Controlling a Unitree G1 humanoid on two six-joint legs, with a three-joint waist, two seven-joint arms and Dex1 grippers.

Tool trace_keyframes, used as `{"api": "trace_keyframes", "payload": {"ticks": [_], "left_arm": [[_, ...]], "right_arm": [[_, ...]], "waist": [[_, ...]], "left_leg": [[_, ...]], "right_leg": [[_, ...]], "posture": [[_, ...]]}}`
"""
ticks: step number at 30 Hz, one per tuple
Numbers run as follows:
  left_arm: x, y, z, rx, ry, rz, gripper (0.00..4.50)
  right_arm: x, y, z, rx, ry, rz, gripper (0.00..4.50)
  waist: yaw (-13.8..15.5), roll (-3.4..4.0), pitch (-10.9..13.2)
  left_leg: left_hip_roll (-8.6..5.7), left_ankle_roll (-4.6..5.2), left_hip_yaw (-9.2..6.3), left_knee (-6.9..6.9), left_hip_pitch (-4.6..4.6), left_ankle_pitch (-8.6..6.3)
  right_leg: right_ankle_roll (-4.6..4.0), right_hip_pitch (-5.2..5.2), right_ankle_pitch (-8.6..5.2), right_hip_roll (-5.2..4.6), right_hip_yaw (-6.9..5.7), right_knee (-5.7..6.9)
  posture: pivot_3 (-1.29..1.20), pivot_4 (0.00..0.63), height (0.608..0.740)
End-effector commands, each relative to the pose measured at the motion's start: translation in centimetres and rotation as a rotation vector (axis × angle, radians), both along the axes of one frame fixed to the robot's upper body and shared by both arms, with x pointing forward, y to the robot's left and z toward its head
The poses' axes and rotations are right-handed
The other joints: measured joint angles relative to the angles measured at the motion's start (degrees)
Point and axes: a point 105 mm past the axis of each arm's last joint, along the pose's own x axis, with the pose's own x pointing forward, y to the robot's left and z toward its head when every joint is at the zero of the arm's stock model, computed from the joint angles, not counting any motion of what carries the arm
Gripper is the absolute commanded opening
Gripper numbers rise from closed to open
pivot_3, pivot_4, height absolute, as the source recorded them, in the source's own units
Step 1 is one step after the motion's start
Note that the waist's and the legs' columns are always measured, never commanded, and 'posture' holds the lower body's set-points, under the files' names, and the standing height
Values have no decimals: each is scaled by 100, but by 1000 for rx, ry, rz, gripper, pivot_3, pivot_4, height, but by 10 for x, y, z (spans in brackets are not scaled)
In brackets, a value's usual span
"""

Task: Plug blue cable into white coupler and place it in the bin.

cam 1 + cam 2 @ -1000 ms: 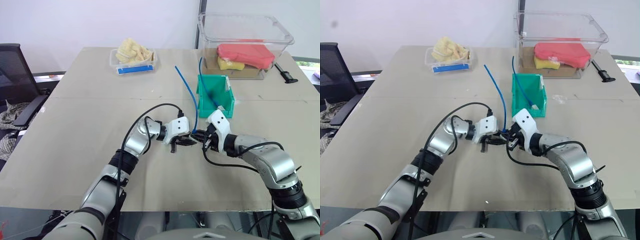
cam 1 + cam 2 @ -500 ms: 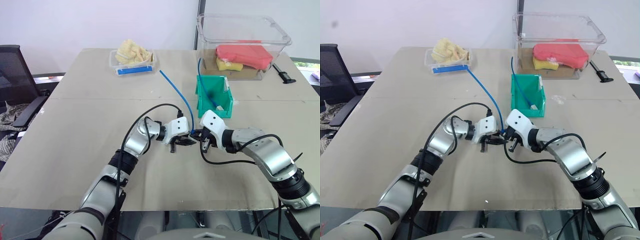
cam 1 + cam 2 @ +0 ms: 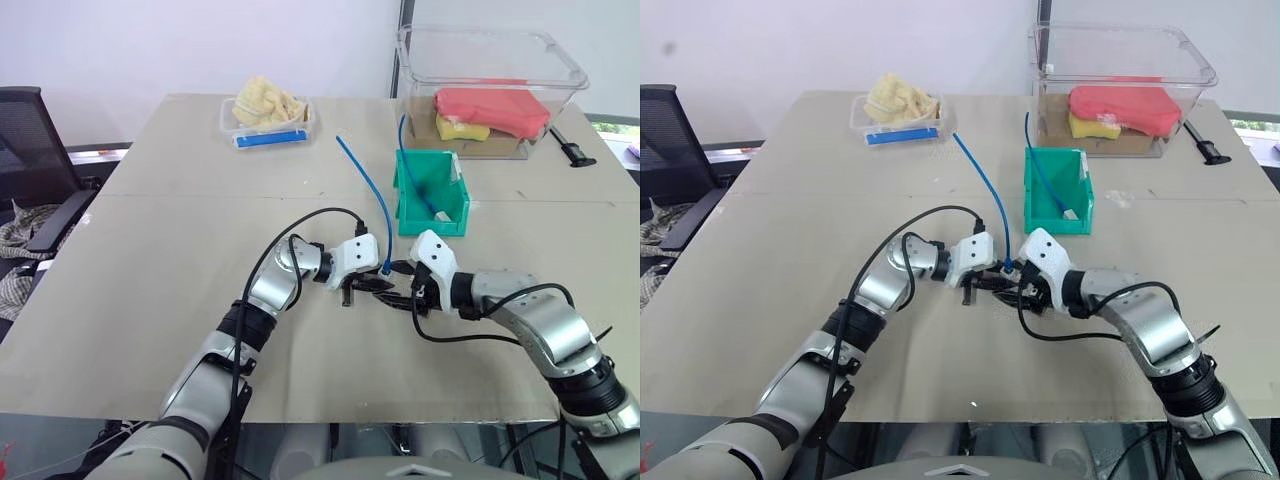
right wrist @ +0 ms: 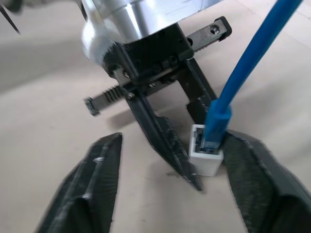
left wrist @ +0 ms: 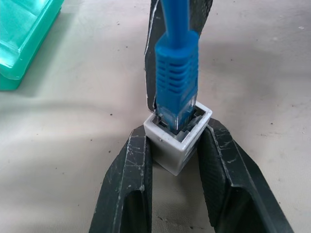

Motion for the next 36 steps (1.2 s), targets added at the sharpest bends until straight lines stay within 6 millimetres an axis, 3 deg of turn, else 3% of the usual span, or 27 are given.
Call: {"api": "trace_keyframes", "payload": {"ticks": [1, 9, 17, 20, 24, 29, 36], "left_arm": [[1, 1, 3, 5, -16, 0, 740], [2, 1, 4, 4, -18, -3, 740], [3, 2, 4, 3, -20, 0, 740], [4, 3, 7, -14, -14, 10, 740], [5, 6, 27, -90, 46, 33, 740], [10, 8, 55, -184, 180, 104, 740], [19, -19, 124, -375, 415, 198, 740]], "right_arm": [[1, -7, 6, 60, 30, -52, 2809], [12, -2, 23, 164, -3, -136, 2809], [14, 3, 31, 192, -20, -135, 2809], [6, -1, 35, 201, -29, -111, 2809], [-16, -16, 54, 267, -115, -88, 2809], [-45, -31, 65, 289, -203, -114, 4439], [-66, -65, 71, 188, -407, -336, 4439]], "waist": [[3, 2, 5], [2, 10, 10], [-2, 13, 12], [-2, 14, 12], [3, 15, 16], [-3, 20, 24], [52, 16, 41]], "left_leg": [[1, 0, -3, 0, -4, 0], [-10, -2, -18, 4, -77, 2], [-15, -2, -25, 4, -83, 2], [-15, -2, -26, 4, -83, 2], [-15, -2, -36, 4, -94, 2], [-15, -2, -39, 3, -101, 1], [-19, -2, -46, 14, -109, 2]], "right_leg": [[0, -1, 0, 0, -3, -3], [-1, -62, 3, 0, -16, -1], [-1, -65, 3, -2, -24, -3], [-1, -65, 3, -2, -25, -2], [-1, -67, 2, -2, -35, -9], [0, -72, 2, -1, -37, -13], [3, -70, 1, -1, -47, -11]], "posture": [[0, 150, 739], [0, 150, 739], [0, 150, 739], [0, 150, 739], [0, 150, 739], [0, 150, 739], [0, 150, 739]]}}
